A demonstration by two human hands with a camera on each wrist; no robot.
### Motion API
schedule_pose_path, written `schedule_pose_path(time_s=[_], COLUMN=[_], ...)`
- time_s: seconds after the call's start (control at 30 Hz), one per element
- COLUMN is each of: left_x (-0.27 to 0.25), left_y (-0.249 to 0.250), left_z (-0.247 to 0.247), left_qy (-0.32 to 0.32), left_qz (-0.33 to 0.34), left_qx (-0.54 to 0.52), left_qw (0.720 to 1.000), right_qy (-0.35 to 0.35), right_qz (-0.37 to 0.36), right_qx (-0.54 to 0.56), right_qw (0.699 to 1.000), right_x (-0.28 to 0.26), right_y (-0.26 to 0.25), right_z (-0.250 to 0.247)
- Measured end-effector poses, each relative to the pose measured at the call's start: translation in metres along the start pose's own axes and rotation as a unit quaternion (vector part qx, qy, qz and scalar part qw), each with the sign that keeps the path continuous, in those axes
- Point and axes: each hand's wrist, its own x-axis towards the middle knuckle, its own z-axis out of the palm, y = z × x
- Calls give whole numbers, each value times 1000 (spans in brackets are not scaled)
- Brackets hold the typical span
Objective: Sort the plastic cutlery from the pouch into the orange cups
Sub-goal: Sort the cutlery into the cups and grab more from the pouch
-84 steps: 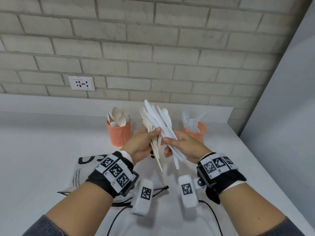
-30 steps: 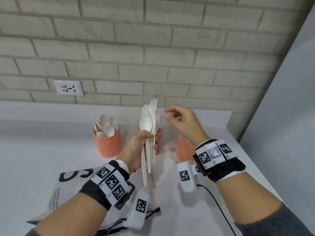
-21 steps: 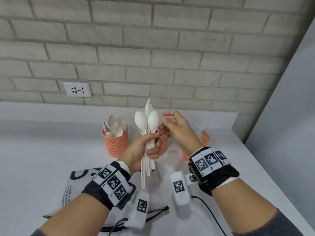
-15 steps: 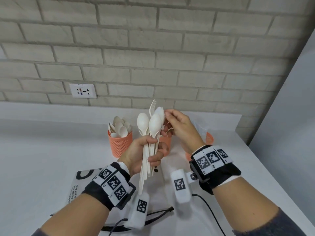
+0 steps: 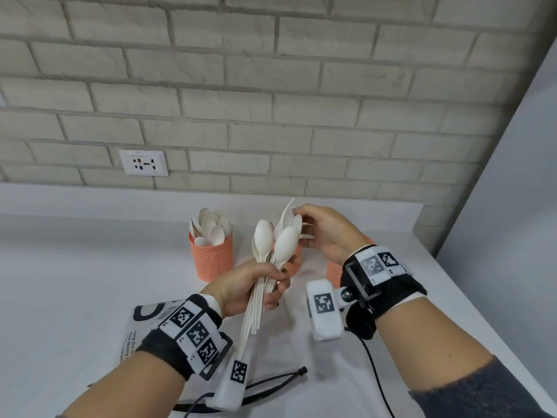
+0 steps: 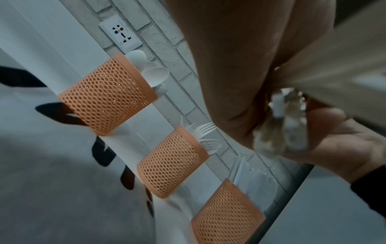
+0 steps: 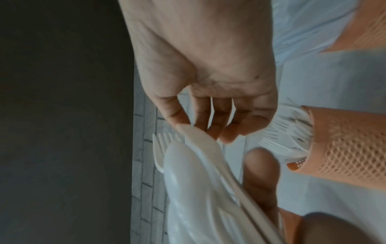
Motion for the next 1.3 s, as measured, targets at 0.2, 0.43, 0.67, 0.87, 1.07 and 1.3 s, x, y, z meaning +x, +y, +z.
schedule_pose_path(time_s=[0.2, 0.43, 0.67, 0.87, 1.07, 1.3], left_x=[6, 10, 26, 31, 25, 24], left_y=[-1, -4, -8, -7, -5, -2], left_z=[4, 7, -2, 8, 9, 9], left_qy=[38, 62, 148, 134, 120, 165], left_qz=[2, -4, 23, 61, 74, 85], left_qx=[4, 38, 14, -10, 26, 48], left_qw=[999, 997, 989, 989, 990, 981], right_qy=[-2, 123, 336, 345, 267, 240], right_qz=[-42, -140, -408, -240, 23, -320], right_qx=[-53, 9, -139, -350, -396, -285], right_qw=[998, 982, 837, 837, 878, 871], right_x=[1, 4, 1, 14, 28, -5], right_y=[11, -18, -50, 2, 36, -6], right_z=[-5, -22, -74, -102, -119, -52])
